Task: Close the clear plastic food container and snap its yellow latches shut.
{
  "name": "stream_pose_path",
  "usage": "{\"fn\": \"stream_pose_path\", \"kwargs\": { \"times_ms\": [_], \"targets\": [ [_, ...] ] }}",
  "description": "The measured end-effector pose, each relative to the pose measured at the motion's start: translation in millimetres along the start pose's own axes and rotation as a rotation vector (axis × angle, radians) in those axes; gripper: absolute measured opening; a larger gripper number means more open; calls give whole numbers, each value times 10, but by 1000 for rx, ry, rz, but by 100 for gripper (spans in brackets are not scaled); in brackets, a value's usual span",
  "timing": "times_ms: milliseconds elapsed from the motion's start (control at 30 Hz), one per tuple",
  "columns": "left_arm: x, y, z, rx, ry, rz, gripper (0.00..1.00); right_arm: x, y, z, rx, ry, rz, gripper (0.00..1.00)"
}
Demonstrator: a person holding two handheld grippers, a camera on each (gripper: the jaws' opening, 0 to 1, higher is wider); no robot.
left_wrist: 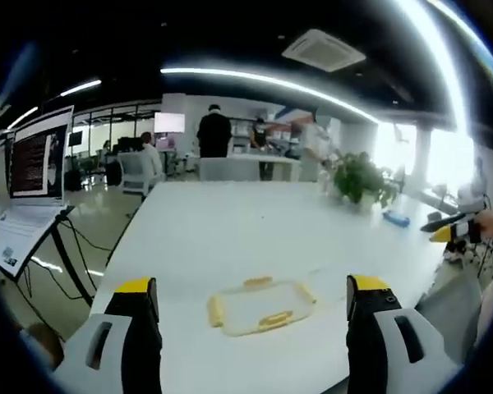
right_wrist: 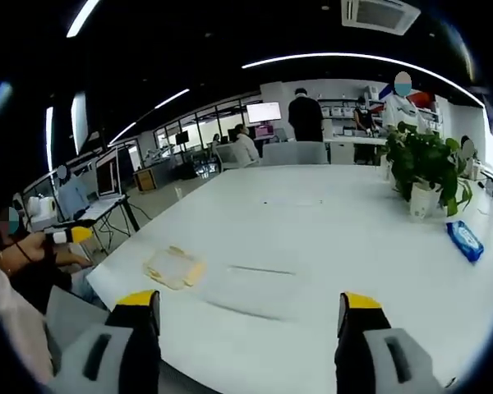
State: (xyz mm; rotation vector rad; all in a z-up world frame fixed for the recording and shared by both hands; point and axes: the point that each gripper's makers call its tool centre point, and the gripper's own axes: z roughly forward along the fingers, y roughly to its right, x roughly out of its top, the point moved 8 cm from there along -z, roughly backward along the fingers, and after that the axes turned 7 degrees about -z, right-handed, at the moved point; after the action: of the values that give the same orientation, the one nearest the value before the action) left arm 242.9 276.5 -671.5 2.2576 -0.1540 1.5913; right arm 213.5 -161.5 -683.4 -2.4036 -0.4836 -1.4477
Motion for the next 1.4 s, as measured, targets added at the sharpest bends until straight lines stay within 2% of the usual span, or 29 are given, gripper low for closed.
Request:
{"fn": "stream_pose_path", "kwargs": {
  "times_ms": [67, 333, 767, 1033, 1400],
  "targets": [
    [-20, -3, 0, -2, -19, 12, 92, -5, 3, 5, 3, 3, -6, 88],
    [-85, -28, 19, 4, 4, -31, 92, -16, 10, 23, -1, 14, 6, 90],
    [-148, -41, 18, 14, 9, -19, 92, -71, -20, 70, 11, 6, 13, 90],
    [-325, -85, 13, 12, -55, 2, 91, -127, -59, 105, 31, -15, 12, 90],
    [-418, -97, 35, -1, -102, 13, 91, -210, -73, 177, 39, -41, -2, 89]
  ]
}}
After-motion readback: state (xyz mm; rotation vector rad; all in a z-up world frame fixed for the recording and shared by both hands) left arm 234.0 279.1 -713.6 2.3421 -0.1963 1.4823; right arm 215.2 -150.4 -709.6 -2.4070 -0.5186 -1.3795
